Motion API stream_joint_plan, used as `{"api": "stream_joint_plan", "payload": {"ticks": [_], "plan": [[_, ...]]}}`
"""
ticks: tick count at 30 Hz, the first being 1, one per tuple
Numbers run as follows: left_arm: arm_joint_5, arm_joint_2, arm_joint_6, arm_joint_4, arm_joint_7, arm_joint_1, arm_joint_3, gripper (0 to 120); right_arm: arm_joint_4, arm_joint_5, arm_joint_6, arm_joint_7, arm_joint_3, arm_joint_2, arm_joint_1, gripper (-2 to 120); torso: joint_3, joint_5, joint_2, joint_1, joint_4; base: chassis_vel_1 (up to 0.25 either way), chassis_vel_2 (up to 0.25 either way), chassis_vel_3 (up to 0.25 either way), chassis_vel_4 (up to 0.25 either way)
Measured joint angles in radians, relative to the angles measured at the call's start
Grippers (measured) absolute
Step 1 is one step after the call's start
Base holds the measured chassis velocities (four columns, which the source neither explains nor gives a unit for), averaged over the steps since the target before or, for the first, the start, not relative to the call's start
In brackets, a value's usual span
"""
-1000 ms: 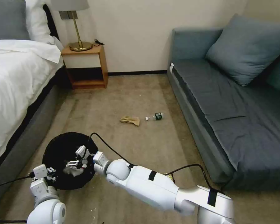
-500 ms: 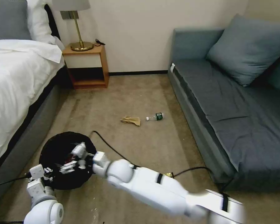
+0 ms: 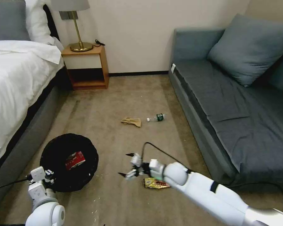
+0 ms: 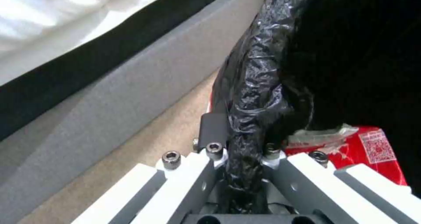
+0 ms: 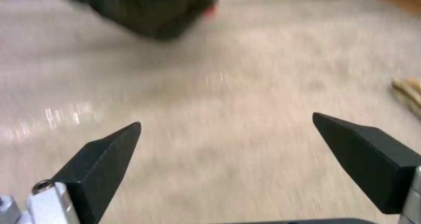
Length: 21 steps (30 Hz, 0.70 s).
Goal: Pick up the trash bin, then pick up the garbage on the floor and place it into the trash bin.
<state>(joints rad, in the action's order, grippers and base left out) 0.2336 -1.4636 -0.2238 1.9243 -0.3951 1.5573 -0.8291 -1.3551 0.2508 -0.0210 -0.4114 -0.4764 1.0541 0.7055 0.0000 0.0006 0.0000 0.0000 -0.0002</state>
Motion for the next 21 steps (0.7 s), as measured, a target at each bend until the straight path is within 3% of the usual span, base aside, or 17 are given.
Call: {"api": "stream_joint_plan", "payload": {"ticks": [9, 21], "plan": [[-0.007, -0.005, 0.006, -0.009, 0.002, 0.004, -0.004, 1, 0.165, -0.173, -0.012, -0.281, 0.107, -0.001, 0.013, 100, 0.000, -0.0003, 0.000, 0.000, 0.0001, 0.000, 0.000, 0.000, 0.000], [-0.009, -0.008, 0.012, -0.017, 0.005, 0.008, -0.003, 1, 0.361, -0.281, -0.066, -0.407, 0.165, 0.037, -0.019, 100, 0.000, -0.0005, 0.000, 0.000, 0.0003, 0.000, 0.000, 0.000, 0.000]]}}
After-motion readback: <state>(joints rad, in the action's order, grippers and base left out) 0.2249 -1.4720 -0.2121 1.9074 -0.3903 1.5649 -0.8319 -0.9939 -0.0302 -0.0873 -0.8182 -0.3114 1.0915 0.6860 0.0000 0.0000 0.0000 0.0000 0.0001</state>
